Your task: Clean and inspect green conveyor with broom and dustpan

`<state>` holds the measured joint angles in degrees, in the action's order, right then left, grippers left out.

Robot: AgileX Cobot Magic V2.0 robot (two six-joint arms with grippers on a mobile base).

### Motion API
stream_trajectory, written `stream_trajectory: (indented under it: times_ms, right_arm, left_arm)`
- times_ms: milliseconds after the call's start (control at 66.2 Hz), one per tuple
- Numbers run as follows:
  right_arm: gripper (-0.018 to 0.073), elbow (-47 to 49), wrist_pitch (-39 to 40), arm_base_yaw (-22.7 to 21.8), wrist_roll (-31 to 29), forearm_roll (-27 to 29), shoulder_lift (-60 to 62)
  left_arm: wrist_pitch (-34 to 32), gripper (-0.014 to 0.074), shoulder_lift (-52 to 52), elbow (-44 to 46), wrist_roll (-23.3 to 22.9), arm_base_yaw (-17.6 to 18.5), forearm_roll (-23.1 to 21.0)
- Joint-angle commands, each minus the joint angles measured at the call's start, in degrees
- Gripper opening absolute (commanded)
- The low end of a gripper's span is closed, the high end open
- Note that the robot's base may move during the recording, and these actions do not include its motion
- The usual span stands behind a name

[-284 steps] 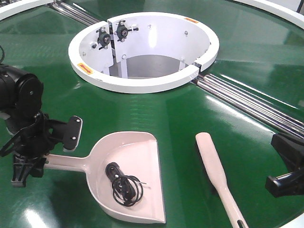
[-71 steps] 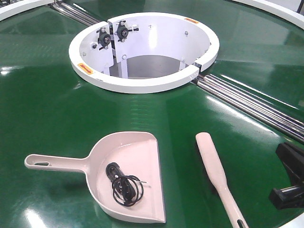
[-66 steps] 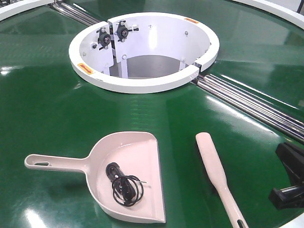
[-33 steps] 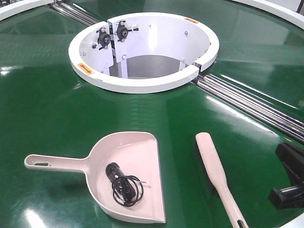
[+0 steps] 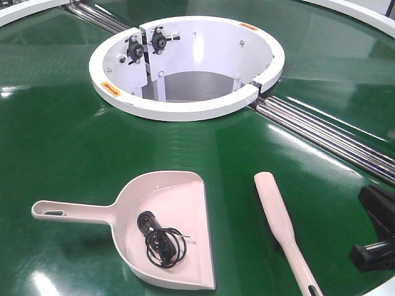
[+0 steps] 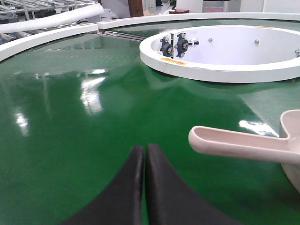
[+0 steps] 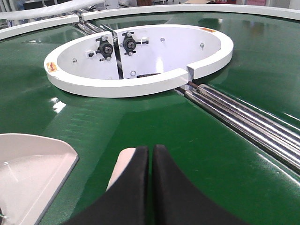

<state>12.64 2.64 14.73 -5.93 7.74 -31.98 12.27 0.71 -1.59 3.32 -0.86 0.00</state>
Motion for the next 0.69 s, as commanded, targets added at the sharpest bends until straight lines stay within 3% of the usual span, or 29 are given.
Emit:
stream_trajectory:
  times_ms: [0,272,393,514,680]
  right_arm:
    - [-0.0006,1.59,4.19,-0.11,-0.12,-0.01,-0.11]
    - [-0.0006,1.59,5.06,-0.11,-0.37,-0.01,-0.11]
    - [-0.0006,1.59,5.70,-0.61,-4.27,-0.39,-0.05]
    - [-0.0006,1.59,4.94,-5.33,-3.81,-0.22,0.26]
    - [-0.0006,1.59,-1.92,-11.23,-3.60,-0.60,5.19]
  left_arm:
    - [-4.14,-0.0024,0.88,-1.33,-0.63,-0.18,-0.48]
    - [-4.14,-0.0024,0.88,-1.33,-0.63,-0.18,-0.48]
    - [-4.14,-0.0024,0.88,-1.33,-0.63,-0.18,-0.48]
    - [-4.14,-0.0024,0.88,-1.33,-0.63,-0.18,-0.48]
    - [-4.14,-0.0024,0.88,-1.33,-0.63,-0.18,-0.48]
